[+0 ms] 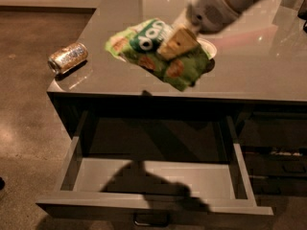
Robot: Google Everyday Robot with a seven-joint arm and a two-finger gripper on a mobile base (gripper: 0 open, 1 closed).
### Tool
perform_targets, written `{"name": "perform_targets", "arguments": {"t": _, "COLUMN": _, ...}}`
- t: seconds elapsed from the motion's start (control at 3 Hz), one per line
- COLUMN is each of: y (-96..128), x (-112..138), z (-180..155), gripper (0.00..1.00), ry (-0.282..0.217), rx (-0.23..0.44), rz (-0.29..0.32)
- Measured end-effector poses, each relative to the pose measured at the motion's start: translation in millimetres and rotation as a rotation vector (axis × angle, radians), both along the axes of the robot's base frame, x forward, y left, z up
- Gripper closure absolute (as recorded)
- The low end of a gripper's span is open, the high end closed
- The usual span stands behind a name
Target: Pick green rice chip bag from top drawer and place on counter
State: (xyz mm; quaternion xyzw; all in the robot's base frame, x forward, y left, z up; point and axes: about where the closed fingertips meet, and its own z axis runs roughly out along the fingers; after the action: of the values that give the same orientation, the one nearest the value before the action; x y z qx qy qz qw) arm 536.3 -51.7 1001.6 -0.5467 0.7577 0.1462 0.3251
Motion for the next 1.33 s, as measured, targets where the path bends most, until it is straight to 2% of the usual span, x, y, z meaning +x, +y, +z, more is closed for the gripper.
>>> {"name": "perform_targets", "arguments": {"t": 0.33, "y": 60.4, "x": 49.6, "z": -0.4, "gripper": 0.56, "ry": 0.092, "rx": -0.004, "rz": -0.035}}
{"name": "perform_targets", "arguments": {"t": 0.67, "y": 121.8, "x": 68.3, "z": -20.6, "gripper": 0.48, "ry": 0.202, "rx": 0.047, "rz": 0.017}}
{"name": "perform_targets", "arguments": {"t": 1.0, "y": 158.4, "x": 73.6, "z": -31.9, "gripper": 0.30, "ry": 0.256, "rx": 0.054, "rz": 0.025}}
{"name": "perform_targets", "arguments": {"t": 1.33, "y": 162.1, "x": 73.1, "z": -32.8, "gripper": 0.07, "ry": 0.257, "rx": 0.055, "rz": 0.030}}
